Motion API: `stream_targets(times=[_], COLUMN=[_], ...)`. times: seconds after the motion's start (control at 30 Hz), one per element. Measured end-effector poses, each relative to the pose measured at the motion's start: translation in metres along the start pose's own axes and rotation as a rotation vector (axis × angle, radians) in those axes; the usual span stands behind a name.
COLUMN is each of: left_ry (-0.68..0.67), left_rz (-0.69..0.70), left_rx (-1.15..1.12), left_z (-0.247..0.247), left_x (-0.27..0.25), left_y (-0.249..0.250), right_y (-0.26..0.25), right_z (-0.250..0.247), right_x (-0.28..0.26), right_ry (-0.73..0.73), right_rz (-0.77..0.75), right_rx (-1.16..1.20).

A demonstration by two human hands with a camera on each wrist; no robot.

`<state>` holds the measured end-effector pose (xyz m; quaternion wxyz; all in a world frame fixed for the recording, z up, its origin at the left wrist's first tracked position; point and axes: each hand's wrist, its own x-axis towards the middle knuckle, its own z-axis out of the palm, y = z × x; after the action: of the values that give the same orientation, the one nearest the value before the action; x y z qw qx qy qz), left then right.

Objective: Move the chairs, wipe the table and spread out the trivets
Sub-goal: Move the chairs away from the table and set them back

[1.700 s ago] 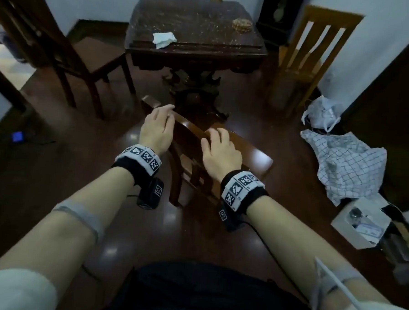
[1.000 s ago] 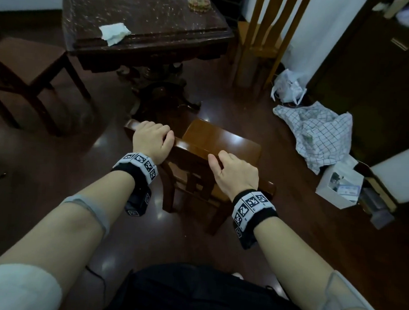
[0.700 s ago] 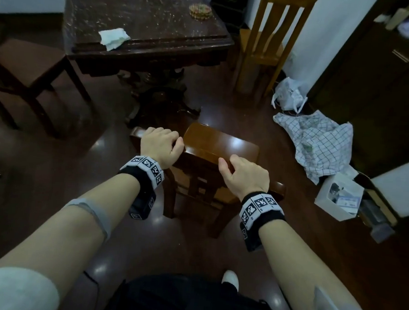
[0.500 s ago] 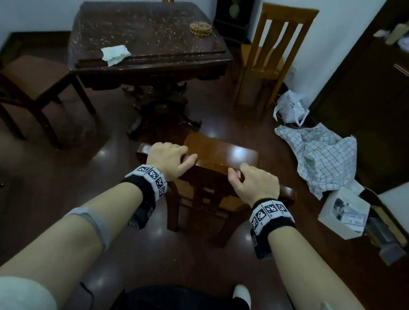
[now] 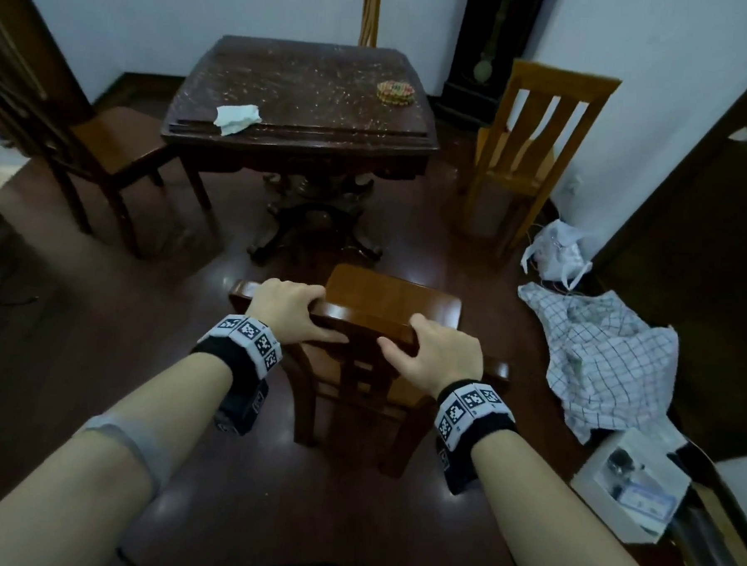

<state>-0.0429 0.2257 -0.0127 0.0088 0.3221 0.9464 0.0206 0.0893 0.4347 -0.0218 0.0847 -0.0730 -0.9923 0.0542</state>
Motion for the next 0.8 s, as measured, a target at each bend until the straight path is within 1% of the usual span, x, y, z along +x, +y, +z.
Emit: stream_targets(times=[0.07,0.2,0.33,0.53,0.67,0.73,0.8], left_ry=[-0.041,-0.097,-0.062,-0.018,-0.030,-0.021,-0.040], left_rz=[-0.041,-0.103,-0.137,-0.151,-0.156,-0.150,-0.145], left_rx=[-0.033,-0.073,-0.033,-0.023,0.064,0.077,0.078], left_z=[-0.005,-0.008,-0.002,0.003,0.004,0.003,-0.003], left_x=[-0.001,-0.002,-0.007,-0.007,-0.001,0.005,0.012], left_y=[0.004,0.009,0.013,0.012,0.011,0.009,0.008], right_y=[0.003,0.006,0.009,0.008,0.011,0.013,0.013], right_z=[0.002,0.001,-0.001,0.000,0.004,0.003,0.000], right_x=[-0.002,-0.003,-0.002,0.006,0.010,0.016,0.026], right_ry=[-0.004,-0.010,-0.046,-0.083,-0.076,-0.074,-0.086], right_rz=[-0.050,-0.091,-0.117,-0.109,-0.117,-0.127,-0.123], right_rx=[0.002,-0.005,0.016,-0.018,-0.037,-0.043,-0.041])
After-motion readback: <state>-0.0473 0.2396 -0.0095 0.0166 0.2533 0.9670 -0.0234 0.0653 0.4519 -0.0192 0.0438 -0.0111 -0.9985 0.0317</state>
